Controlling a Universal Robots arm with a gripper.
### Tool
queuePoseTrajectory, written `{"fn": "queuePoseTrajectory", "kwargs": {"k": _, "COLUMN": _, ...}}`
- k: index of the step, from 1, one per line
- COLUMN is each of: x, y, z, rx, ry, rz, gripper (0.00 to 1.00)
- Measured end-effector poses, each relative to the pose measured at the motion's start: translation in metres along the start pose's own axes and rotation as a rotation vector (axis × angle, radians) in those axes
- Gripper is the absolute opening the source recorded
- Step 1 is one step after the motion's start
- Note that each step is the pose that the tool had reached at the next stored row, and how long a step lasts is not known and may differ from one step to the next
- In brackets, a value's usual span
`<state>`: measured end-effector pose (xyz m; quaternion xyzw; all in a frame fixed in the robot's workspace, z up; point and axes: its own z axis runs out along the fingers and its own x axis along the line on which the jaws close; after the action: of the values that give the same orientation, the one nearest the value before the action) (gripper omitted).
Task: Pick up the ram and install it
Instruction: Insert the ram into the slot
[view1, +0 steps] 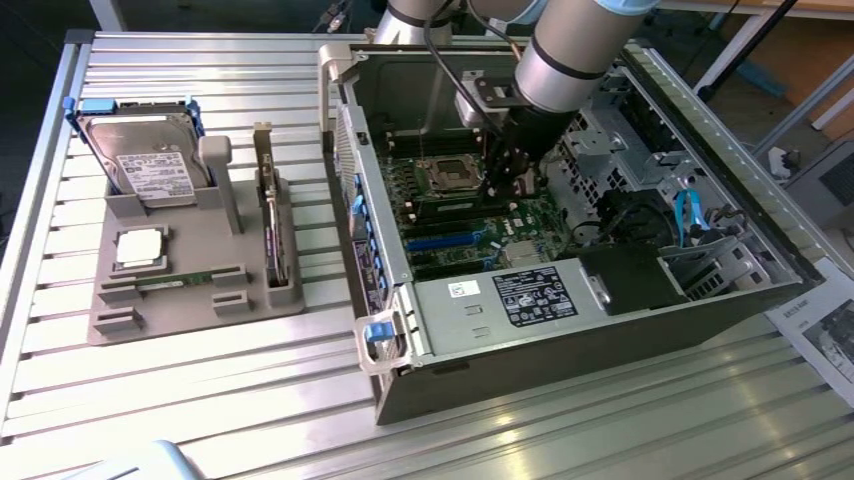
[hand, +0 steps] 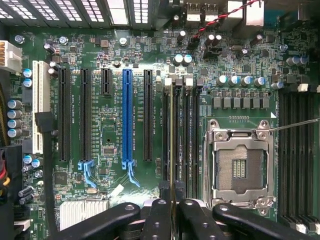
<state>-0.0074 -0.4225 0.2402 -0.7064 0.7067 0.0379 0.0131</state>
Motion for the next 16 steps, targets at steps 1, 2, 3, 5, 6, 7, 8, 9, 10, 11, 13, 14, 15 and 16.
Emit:
{"fn": "queuePoseTrajectory", "kwargs": {"k": 1, "x": 0.0000, "y": 0.0000, "z": 0.0000, "rx": -0.0001, "ry": 0.0003, "rz": 0.000, "gripper": 0.13}}
{"fn": "queuePoseTrajectory", "kwargs": {"k": 2, "x": 0.0000, "y": 0.0000, "z": 0.0000, "rx": -0.0001, "ry": 0.0003, "rz": 0.000, "gripper": 0.13}}
{"fn": "queuePoseTrajectory", "kwargs": {"k": 3, "x": 0.0000, "y": 0.0000, "z": 0.0000, "rx": -0.0001, "ry": 0.0003, "rz": 0.000, "gripper": 0.13}}
{"fn": "queuePoseTrajectory", "kwargs": {"k": 5, "x": 0.0000, "y": 0.0000, "z": 0.0002, "rx": 0.0000, "ry": 0.0001, "rz": 0.000, "gripper": 0.13}}
{"fn": "queuePoseTrajectory", "kwargs": {"k": 6, "x": 0.0000, "y": 0.0000, "z": 0.0002, "rx": 0.0000, "ry": 0.0001, "rz": 0.001, "gripper": 0.13}}
{"fn": "queuePoseTrajectory", "kwargs": {"k": 7, "x": 0.0000, "y": 0.0000, "z": 0.0002, "rx": 0.0001, "ry": 0.0000, "rz": 0.002, "gripper": 0.13}}
{"fn": "queuePoseTrajectory", "kwargs": {"k": 8, "x": 0.0000, "y": 0.0000, "z": 0.0002, "rx": 0.0001, "ry": 0.0001, "rz": 0.002, "gripper": 0.13}}
{"fn": "queuePoseTrajectory", "kwargs": {"k": 9, "x": 0.0000, "y": 0.0000, "z": 0.0003, "rx": 0.0002, "ry": 0.0000, "rz": 0.002, "gripper": 0.13}}
{"fn": "queuePoseTrajectory", "kwargs": {"k": 10, "x": 0.0000, "y": 0.0000, "z": 0.0002, "rx": 0.0001, "ry": 0.0000, "rz": 0.002, "gripper": 0.13}}
{"fn": "queuePoseTrajectory", "kwargs": {"k": 11, "x": 0.0000, "y": 0.0000, "z": 0.0002, "rx": 0.0002, "ry": 0.0000, "rz": 0.002, "gripper": 0.13}}
{"fn": "queuePoseTrajectory", "kwargs": {"k": 13, "x": 0.0003, "y": 0.0000, "z": 0.0004, "rx": 0.0003, "ry": -0.0003, "rz": 0.002, "gripper": 0.13}}
{"fn": "queuePoseTrajectory", "kwargs": {"k": 14, "x": 0.0005, "y": 0.0000, "z": 0.0003, "rx": 0.0002, "ry": -0.0002, "rz": 0.002, "gripper": 0.13}}
{"fn": "queuePoseTrajectory", "kwargs": {"k": 15, "x": 0.0007, "y": 0.0000, "z": 0.0002, "rx": 0.0001, "ry": 0.0000, "rz": 0.002, "gripper": 0.13}}
{"fn": "queuePoseTrajectory", "kwargs": {"k": 16, "x": 0.0008, "y": 0.0000, "z": 0.0002, "rx": 0.0001, "ry": 0.0000, "rz": 0.002, "gripper": 0.13}}
